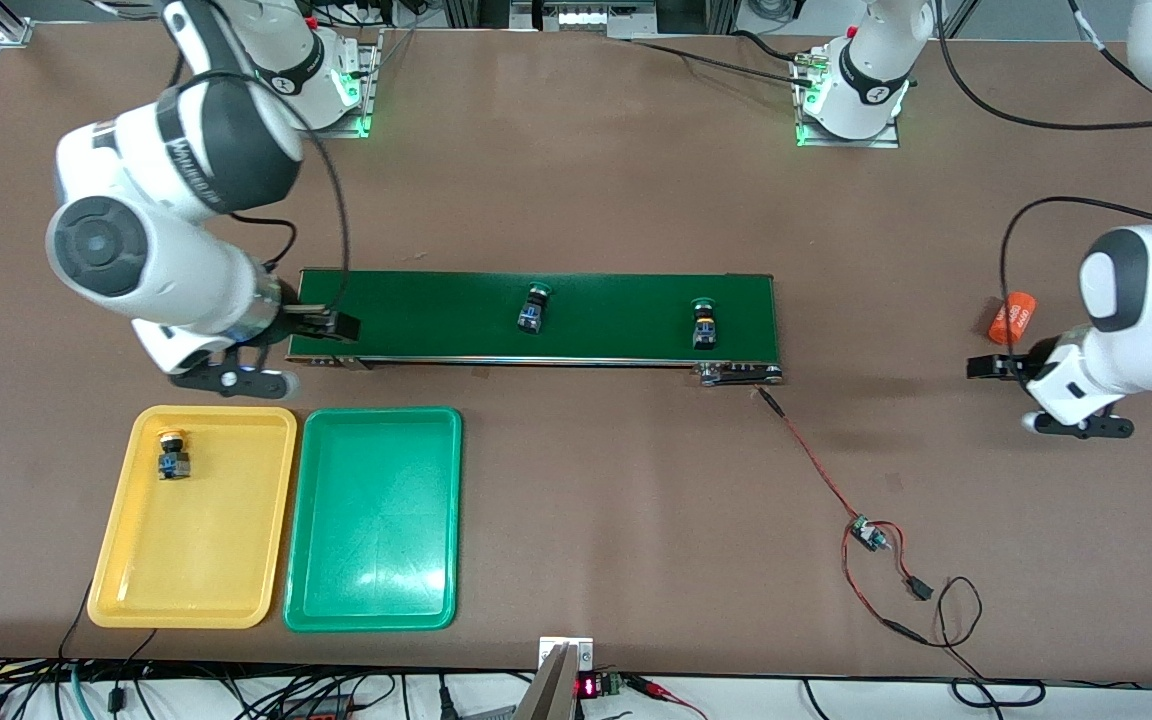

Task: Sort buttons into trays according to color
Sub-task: 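Move the right gripper to the belt end while the left gripper grasps a button, then grasp the green-based button with the right gripper while the left gripper reaches the belt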

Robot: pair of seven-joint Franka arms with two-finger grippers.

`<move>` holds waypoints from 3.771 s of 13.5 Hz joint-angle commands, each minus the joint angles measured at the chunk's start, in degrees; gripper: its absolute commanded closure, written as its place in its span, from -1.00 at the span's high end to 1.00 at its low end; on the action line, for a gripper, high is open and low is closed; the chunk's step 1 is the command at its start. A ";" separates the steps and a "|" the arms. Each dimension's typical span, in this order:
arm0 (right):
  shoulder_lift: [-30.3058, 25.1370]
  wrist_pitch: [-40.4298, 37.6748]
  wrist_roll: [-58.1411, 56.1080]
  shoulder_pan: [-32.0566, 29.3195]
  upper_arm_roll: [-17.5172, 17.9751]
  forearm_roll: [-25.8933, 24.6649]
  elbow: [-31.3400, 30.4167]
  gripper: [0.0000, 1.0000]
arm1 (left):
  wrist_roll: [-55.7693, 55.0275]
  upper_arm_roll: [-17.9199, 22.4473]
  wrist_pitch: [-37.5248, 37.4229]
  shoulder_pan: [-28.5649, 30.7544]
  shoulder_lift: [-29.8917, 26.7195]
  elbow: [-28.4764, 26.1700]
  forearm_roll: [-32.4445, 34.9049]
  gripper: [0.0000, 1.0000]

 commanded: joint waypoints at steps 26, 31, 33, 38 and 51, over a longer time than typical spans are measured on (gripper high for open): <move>-3.62 36.52 18.87 12.85 -0.50 -2.19 -32.79 1.00 | 31.15 -1.25 7.62 16.09 11.09 -0.62 1.16 -1.00; -2.48 37.76 19.14 12.06 -0.50 -1.93 -32.53 1.00 | 25.38 -1.60 5.07 11.63 1.44 -3.79 0.99 -1.00; -2.30 37.84 19.14 11.80 -0.59 -1.93 -32.53 1.00 | 21.67 -1.52 2.35 5.75 -2.52 -3.35 0.99 -1.00; -0.02 39.78 19.14 11.89 -0.68 -1.93 -32.44 0.91 | 3.96 -1.61 -3.36 -8.31 -4.38 -3.09 0.02 -1.00; -1.07 20.64 1.34 5.49 -6.64 -1.93 -15.51 -0.86 | -37.84 -1.69 -5.50 -38.48 -1.66 -3.88 -14.03 -1.00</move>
